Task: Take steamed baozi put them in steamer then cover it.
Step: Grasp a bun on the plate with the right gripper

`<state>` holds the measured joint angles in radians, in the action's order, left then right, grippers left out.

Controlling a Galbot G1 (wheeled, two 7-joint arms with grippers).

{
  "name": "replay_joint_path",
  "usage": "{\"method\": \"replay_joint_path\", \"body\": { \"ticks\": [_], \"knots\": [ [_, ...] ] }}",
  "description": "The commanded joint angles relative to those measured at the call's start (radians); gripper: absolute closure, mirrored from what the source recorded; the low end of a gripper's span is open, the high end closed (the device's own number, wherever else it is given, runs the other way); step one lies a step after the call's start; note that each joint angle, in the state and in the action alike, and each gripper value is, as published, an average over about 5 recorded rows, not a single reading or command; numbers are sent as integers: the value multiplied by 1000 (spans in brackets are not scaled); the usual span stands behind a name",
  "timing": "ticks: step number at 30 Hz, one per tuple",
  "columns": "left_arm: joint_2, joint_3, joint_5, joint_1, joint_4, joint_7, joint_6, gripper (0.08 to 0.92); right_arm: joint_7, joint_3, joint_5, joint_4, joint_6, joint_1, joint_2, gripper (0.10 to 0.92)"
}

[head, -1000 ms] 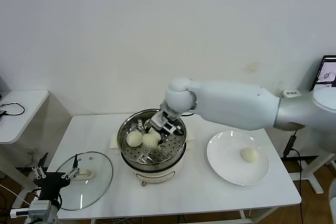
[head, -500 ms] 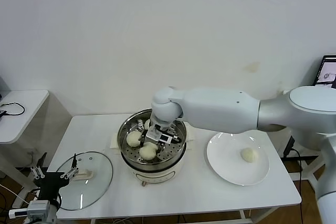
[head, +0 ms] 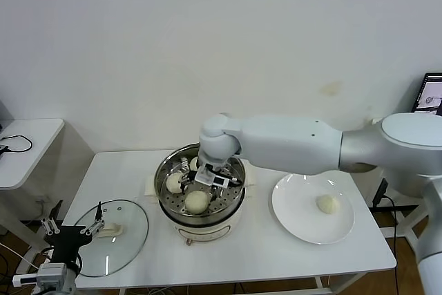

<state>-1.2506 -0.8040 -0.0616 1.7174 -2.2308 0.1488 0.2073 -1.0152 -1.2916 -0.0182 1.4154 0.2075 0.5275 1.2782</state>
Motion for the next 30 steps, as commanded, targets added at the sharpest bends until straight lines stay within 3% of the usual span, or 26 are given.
{"method": "replay_joint_path", "body": {
  "ticks": [1,5,13,22,30],
  "knots": [
    [4,0,0,-2,0,-1,1,177,-7,24,8,17,10,59,-60,203],
    [7,6,1,-5,-1,-1,1,177,-31,54,60,23,-41,89,-144,202],
    [24,14,-2,-4,-10,-2,0,177,-79,78,241,94,-411,101,-405,202],
    [41,28,-2,-10,-10,-2,1,177,-70,104,164,209,-508,-20,-723,203],
    [40,49,9,-13,-1,-1,1,177,-69,171,31,192,-506,-161,-823,202]
  ]
}}
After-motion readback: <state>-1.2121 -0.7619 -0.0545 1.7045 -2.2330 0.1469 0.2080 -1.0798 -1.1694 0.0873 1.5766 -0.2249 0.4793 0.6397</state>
